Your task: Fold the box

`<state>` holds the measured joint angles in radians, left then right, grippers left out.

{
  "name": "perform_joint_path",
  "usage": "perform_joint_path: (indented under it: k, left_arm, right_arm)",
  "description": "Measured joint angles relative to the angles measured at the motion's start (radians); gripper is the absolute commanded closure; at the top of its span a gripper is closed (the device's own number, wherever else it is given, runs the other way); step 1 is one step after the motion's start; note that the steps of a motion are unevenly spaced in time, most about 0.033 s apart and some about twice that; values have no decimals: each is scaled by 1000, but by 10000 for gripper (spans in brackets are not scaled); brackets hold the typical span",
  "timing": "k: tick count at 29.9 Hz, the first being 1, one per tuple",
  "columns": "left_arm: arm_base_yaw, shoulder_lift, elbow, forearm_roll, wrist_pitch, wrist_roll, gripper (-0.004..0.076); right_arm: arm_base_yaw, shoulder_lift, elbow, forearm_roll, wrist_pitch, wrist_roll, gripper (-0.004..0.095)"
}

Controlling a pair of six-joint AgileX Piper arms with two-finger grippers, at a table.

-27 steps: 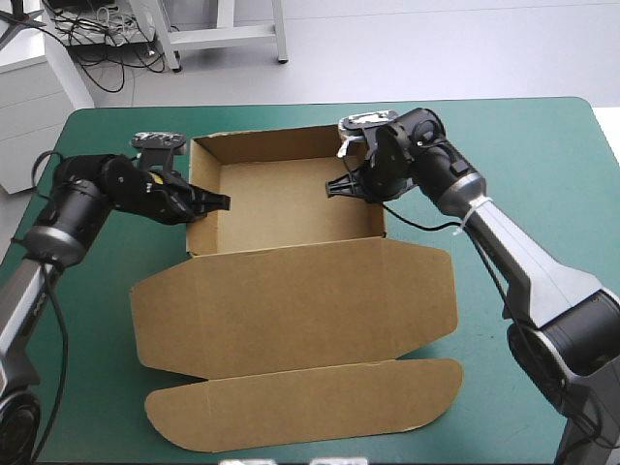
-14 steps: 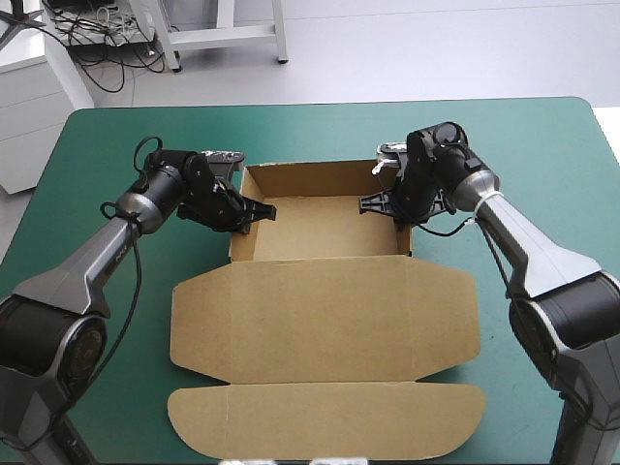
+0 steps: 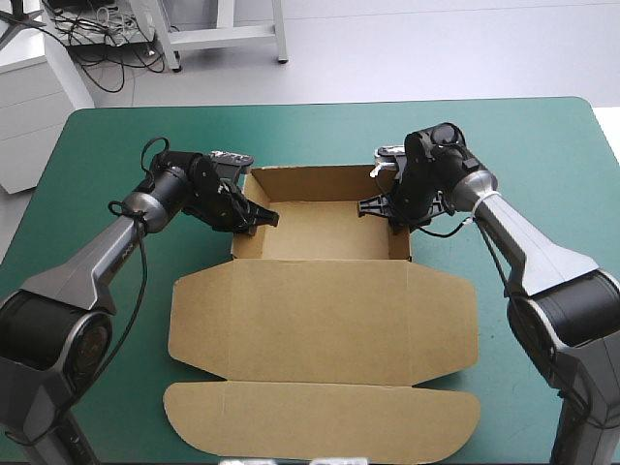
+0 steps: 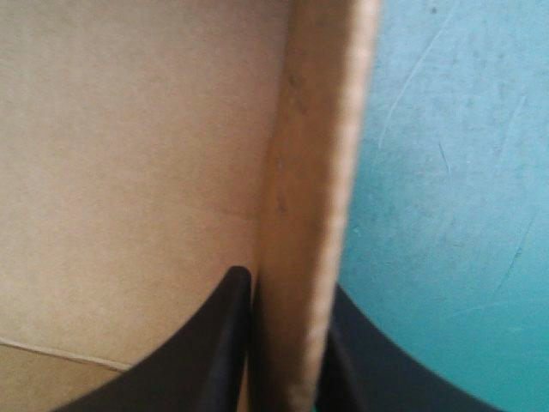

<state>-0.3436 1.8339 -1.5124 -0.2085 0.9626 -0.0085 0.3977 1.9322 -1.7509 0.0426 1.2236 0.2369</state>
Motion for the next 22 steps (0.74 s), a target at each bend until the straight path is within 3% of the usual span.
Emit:
perform_joint_path:
  k: [3,5,13,18,22]
  left_arm:
    - [-3,3,-1,-16,-8,8,187]
    - [-3,3,-1,-19,-9,8,162]
    - [-3,2,-64,-10,41,16,165]
    - [-3,-28,-244,4,116,19,169]
    - [-3,-48,-432,57,223,20,244]
  right_arm:
    - [0,0,0,2,4,0,319]
    - [0,0,-1,1,5,0,296]
    - [0,0,-78,-6,10,0,301]
    - [0,-20,-220,-15,13,-5,301]
    - [-5,-83,-280,-43,17,-7,301]
